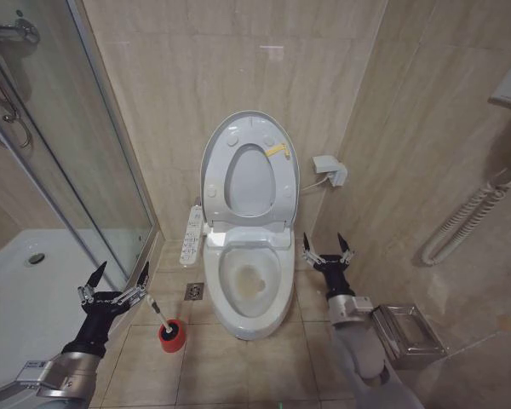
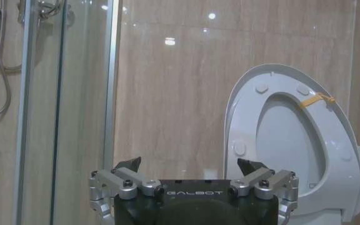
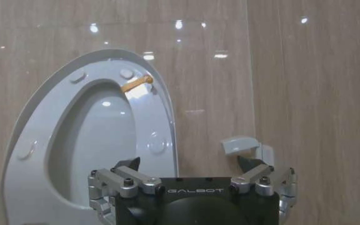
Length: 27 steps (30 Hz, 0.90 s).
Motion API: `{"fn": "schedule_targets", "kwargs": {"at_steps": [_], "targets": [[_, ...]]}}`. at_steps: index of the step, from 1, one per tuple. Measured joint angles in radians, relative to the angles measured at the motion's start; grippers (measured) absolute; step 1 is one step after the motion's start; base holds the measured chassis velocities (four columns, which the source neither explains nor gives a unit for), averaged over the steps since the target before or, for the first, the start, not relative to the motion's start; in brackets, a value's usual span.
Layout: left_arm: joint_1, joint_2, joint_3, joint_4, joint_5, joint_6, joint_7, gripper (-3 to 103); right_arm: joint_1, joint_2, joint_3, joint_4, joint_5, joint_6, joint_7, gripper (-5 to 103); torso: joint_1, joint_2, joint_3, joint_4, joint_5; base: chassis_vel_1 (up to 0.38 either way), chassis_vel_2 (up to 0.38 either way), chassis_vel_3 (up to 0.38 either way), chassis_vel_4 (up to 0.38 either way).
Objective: Open the toilet lid, clean the toilet bowl with a toilet brush, close the toilet lid, and flush.
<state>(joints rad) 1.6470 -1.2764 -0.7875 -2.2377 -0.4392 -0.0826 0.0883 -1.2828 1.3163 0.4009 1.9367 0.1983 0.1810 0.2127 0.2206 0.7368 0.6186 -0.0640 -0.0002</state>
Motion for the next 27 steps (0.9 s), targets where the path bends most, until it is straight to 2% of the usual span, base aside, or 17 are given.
{"fn": "schedule_targets", "kwargs": {"at_steps": [17,27], "targets": [[0.000,0.000,0.000,0.000,0.000,0.000,0.000,100,-0.072,0.069,0.021,0.074,-0.033,0.015,-0.024,100,0.000,0.000,0.000,0.0001,0.0001,0.000,0.000,0.000,0.000],[0.000,0.000,0.000,0.000,0.000,0.000,0.000,100,-0.079,0.069,0.025,0.084,-0.032,0.015,-0.029,100,0.000,0.000,0.000,0.0001,0.0001,0.000,0.000,0.000,0.000]]}}
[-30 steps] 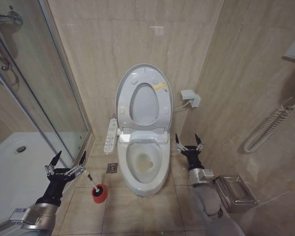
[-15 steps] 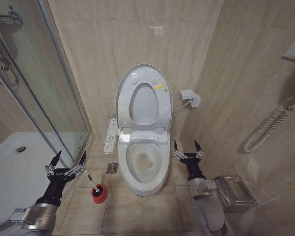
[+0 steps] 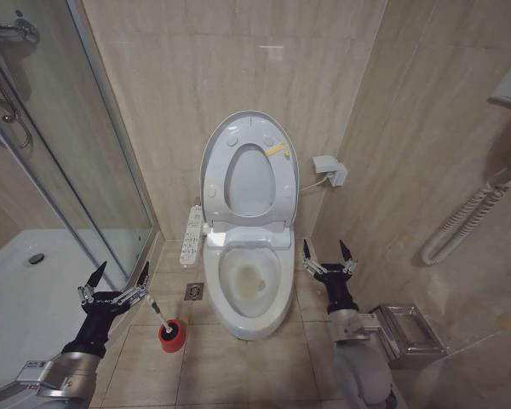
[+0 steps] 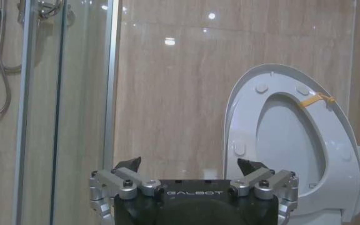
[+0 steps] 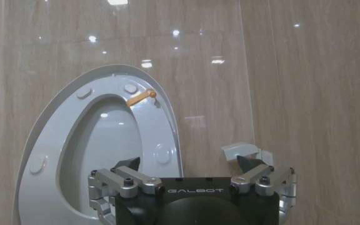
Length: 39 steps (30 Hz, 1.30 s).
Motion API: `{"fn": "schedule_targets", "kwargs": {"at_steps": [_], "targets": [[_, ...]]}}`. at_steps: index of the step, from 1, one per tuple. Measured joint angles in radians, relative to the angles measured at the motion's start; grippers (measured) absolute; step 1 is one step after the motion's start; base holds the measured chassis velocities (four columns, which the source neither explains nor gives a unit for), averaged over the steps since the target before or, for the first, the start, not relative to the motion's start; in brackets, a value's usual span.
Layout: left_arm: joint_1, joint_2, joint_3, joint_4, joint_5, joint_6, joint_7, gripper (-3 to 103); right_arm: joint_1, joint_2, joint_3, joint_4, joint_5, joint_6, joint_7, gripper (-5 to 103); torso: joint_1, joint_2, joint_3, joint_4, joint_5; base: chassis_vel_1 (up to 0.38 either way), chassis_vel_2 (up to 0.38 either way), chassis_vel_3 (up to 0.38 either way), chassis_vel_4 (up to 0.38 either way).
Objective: Open the toilet lid, clean the toilet bowl with a toilet brush, close the toilet lid, and flush.
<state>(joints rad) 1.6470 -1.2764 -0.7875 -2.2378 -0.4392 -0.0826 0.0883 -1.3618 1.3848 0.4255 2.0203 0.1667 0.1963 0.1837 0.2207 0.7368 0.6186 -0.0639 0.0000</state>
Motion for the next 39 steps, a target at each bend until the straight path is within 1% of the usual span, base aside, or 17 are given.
{"fn": "schedule_targets", "kwargs": {"at_steps": [39], "targets": [[0.000,0.000,0.000,0.000,0.000,0.000,0.000,100,0.002,-0.001,0.000,-0.002,0.003,0.000,0.000,100,0.000,0.000,0.000,0.0000,0.0000,0.000,0.000,0.000,0.000]]}}
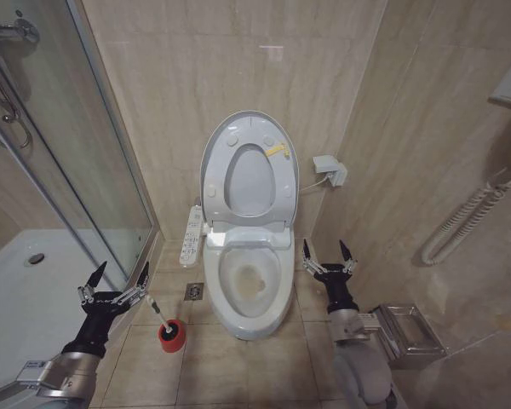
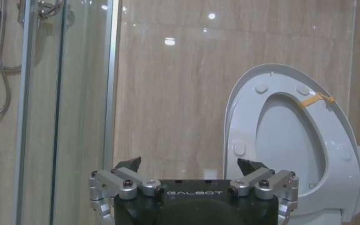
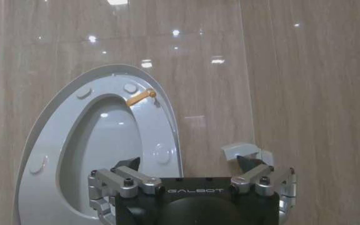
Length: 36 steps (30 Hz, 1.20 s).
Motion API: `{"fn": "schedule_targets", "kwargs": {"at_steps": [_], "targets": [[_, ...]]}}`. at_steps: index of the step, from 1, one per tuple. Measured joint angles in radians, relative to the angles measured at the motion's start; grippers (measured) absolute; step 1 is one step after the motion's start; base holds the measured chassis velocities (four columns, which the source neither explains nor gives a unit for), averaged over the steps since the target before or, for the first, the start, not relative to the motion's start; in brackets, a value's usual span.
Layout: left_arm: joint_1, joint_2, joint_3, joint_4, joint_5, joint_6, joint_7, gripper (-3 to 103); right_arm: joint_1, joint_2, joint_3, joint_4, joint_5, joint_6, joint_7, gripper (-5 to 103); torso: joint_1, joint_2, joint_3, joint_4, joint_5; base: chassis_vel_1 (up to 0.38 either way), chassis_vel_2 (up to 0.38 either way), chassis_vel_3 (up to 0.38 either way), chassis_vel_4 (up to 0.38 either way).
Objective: Open the toilet lid, clean the toilet bowl with a toilet brush, close the toilet lid, and flush.
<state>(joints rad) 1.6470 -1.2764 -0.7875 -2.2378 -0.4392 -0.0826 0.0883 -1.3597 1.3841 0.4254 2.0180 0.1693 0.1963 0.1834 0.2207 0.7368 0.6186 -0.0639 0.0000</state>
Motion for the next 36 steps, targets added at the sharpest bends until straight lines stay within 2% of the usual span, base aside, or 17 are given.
{"fn": "schedule_targets", "kwargs": {"at_steps": [36], "targets": [[0.000,0.000,0.000,0.000,0.000,0.000,0.000,100,0.000,0.000,0.000,0.000,0.000,0.000,0.000,100,0.000,0.000,0.000,0.0000,0.0000,0.000,0.000,0.000,0.000]]}}
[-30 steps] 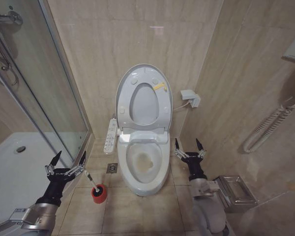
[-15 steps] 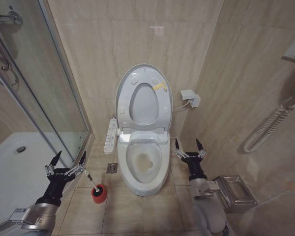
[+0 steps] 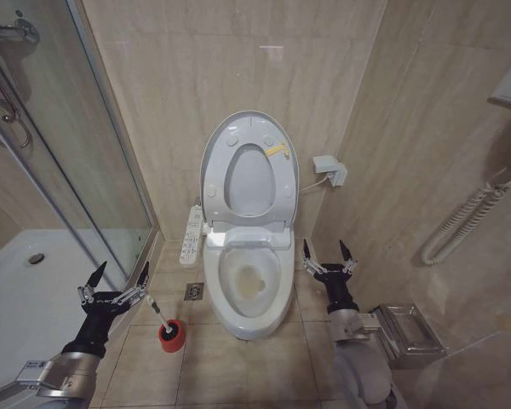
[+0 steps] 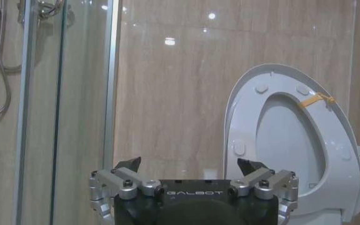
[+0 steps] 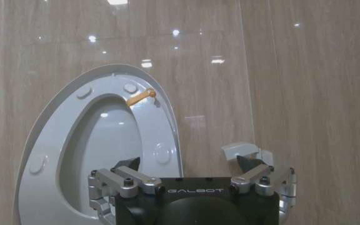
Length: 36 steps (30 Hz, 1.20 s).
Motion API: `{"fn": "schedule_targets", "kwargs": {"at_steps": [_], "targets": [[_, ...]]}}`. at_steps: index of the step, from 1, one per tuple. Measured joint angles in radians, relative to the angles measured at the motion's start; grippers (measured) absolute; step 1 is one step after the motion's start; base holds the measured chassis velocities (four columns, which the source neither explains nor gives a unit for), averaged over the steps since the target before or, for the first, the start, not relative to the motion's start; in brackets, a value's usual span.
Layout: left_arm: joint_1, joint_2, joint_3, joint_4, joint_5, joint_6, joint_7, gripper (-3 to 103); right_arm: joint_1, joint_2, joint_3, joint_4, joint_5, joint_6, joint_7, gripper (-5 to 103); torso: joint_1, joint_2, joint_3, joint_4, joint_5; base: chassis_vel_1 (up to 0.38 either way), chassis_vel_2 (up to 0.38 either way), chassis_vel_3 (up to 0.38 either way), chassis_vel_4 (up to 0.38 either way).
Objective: Open the toilet lid, clean the toilet bowl with a toilet brush, close the toilet lid, and flush.
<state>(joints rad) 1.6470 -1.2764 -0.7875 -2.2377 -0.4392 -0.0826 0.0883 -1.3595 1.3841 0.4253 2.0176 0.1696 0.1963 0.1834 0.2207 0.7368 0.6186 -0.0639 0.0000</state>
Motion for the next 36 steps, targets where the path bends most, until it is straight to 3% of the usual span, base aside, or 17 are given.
{"fn": "schedule_targets", "kwargs": {"at_steps": [36], "targets": [[-0.008,-0.002,0.006,0.005,0.001,0.008,-0.004,100,0.000,0.000,0.000,0.000,0.000,0.000,0.000,100,0.000,0.000,0.000,0.0001,0.0001,0.000,0.000,0.000,0.000]]}}
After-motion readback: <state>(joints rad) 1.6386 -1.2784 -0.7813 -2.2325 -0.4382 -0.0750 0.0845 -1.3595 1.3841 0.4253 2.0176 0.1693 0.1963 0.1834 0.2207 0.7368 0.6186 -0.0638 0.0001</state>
